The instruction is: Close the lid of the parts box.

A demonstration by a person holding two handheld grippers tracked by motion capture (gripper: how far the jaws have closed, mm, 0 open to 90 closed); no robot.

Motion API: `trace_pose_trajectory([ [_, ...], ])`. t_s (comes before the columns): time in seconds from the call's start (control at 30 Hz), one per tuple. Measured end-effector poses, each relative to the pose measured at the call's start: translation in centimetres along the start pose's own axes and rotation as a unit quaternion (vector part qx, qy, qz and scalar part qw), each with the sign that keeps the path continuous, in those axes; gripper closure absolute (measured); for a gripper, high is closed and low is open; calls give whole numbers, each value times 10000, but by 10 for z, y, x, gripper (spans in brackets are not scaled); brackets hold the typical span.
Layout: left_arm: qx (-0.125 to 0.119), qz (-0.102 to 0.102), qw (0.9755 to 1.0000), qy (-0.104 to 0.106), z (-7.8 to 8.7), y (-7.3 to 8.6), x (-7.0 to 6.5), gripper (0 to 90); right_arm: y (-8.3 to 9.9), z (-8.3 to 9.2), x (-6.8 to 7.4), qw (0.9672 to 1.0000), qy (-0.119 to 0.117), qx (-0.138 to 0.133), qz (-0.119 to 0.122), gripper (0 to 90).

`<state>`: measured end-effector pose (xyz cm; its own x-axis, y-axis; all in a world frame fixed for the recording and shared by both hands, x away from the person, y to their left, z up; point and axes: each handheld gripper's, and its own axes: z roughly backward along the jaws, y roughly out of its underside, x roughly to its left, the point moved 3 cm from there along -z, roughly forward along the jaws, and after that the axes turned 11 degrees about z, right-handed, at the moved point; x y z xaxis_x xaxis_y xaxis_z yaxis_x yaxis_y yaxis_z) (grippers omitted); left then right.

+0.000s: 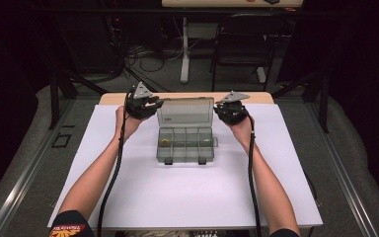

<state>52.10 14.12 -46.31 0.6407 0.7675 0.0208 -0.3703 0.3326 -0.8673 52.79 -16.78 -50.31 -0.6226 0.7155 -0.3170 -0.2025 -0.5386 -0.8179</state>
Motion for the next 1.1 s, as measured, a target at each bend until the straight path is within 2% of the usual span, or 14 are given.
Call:
trace_pose_trajectory([
  [0.17, -20, 14, 10000, 32, 1, 1, 0, 713, -1, 5, -4, 9998, 150, 141, 5, 630],
  [0.37, -33, -25, 10000, 72, 5, 3, -2, 720, -3, 10, -5, 9996, -27, 255, 66, 475],
  [0.43, -39, -50, 10000, 74, 6, 3, -3, 721, -4, 13, -6, 9995, 10, 312, 92, 387],
  [0.47, -27, -67, 9999, 73, 7, 4, -3, 722, -4, 14, -7, 9995, -38, 307, 61, 342],
  [0.5, -45, -68, 9999, 65, 7, 4, -4, 723, -4, 15, -8, 9995, -69, 317, 46, 255],
  [0.57, -31, -94, 9999, 48, 8, 4, -5, 723, -4, 18, -8, 9992, -175, 356, 21, 189],
  [0.73, -41, -105, 9999, 49, 10, 5, -7, 722, -9, 22, -3, 9980, -449, 402, 210, 16],
  [0.97, -11, -196, 9998, 35, 13, 7, -9, 723, -23, 25, 3, 9973, -627, 243, 283, 0],
  [1.0, -7, -198, 9998, 38, 13, 8, -10, 723, -26, 25, 3, 9973, -622, 239, 305, 31],
  [1.03, 4, -205, 9998, 36, 14, 8, -10, 723, -28, 26, 4, 9973, -627, 216, 328, 113],
  [1.1, -2, -206, 9998, 41, 14, 8, -10, 723, -32, 28, 6, 9973, -605, 184, 382, 201],
])
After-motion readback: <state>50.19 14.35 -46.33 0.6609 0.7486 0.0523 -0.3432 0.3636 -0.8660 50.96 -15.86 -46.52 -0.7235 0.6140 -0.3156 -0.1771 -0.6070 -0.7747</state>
